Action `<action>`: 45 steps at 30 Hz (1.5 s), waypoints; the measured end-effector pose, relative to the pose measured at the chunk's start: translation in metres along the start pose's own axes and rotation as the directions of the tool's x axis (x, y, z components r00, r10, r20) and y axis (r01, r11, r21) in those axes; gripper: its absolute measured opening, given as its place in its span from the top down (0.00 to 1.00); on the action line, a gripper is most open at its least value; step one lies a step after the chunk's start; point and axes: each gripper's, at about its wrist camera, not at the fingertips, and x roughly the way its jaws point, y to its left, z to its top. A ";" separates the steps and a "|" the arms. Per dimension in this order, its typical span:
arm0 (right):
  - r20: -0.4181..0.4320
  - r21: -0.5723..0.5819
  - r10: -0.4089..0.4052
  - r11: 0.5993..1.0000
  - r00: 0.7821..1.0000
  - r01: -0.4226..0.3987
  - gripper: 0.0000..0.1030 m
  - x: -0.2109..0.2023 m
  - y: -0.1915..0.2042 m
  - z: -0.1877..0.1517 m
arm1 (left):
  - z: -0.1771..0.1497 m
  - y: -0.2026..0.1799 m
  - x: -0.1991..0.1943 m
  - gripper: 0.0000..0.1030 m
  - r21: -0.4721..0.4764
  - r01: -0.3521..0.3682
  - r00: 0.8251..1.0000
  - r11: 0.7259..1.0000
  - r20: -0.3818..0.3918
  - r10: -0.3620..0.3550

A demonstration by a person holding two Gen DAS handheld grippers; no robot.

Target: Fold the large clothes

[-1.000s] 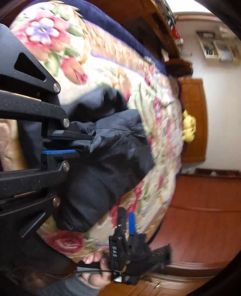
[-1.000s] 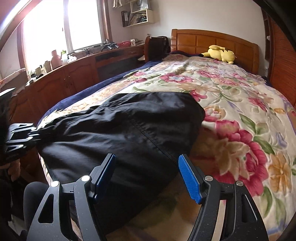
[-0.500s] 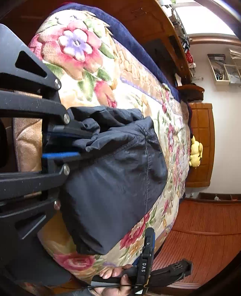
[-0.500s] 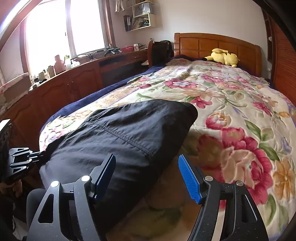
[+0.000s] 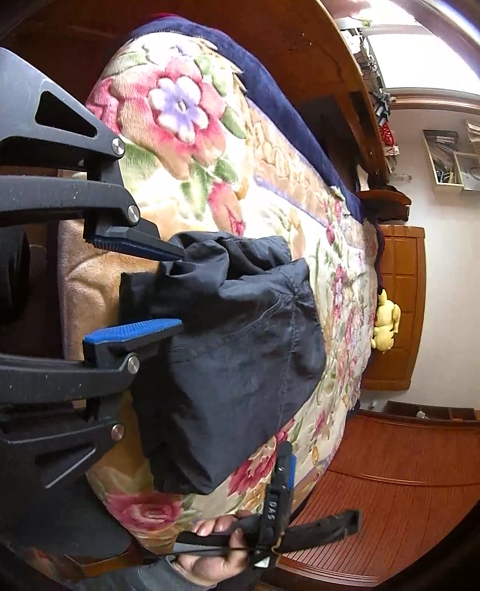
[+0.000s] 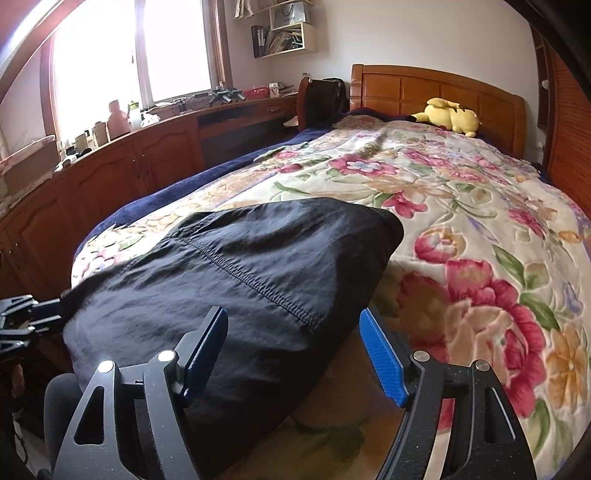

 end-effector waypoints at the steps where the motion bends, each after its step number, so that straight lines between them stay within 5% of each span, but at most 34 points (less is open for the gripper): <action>1: -0.001 -0.001 0.000 1.000 1.000 0.000 0.26 0.000 0.000 0.000 | 0.000 0.001 -0.001 0.61 -0.003 0.006 1.000 1.000 0.001 -0.006; 3: -0.001 0.001 -0.001 1.000 1.000 0.001 0.26 0.000 -0.001 -0.001 | -0.002 0.004 0.003 0.56 -0.016 0.022 1.000 1.000 -0.010 -0.022; 5: 0.001 0.000 0.002 1.000 1.000 -0.002 0.22 -0.001 -0.002 0.000 | -0.007 0.006 0.008 0.36 -0.023 0.028 0.999 0.999 -0.018 -0.028; 6: 0.004 0.002 0.003 1.000 1.000 -0.003 0.20 -0.001 -0.002 0.001 | -0.009 0.009 0.014 0.34 -0.034 0.027 0.999 0.999 -0.030 -0.028; 23: 0.026 0.002 -0.043 0.999 0.999 0.042 0.16 0.011 -0.013 0.009 | -0.021 0.016 0.037 0.34 -0.117 0.113 0.992 0.987 -0.046 -0.119; 29: -0.014 -0.005 -0.098 0.995 0.995 0.098 0.16 0.044 -0.030 0.026 | -0.025 0.022 0.049 0.57 -0.141 0.133 0.988 0.981 -0.056 -0.142; 32: -0.039 0.015 -0.111 0.994 0.993 0.112 0.16 0.066 -0.043 0.039 | -0.027 0.021 0.053 0.58 -0.139 0.142 0.987 0.980 -0.061 -0.151; 36: -0.094 0.095 -0.066 0.993 0.993 0.075 0.16 0.098 -0.062 0.051 | -0.027 0.022 0.055 0.60 -0.141 0.150 0.985 0.978 -0.059 -0.160; 41: -0.157 0.183 -0.001 0.983 0.988 0.030 0.16 0.135 -0.080 0.058 | -0.028 0.021 0.056 0.81 -0.127 0.188 0.980 0.974 -0.048 -0.195; 45: -0.243 0.264 0.104 0.964 0.964 -0.037 0.16 0.167 -0.087 0.053 | -0.025 0.022 0.052 0.87 -0.122 0.205 0.977 0.971 -0.032 -0.210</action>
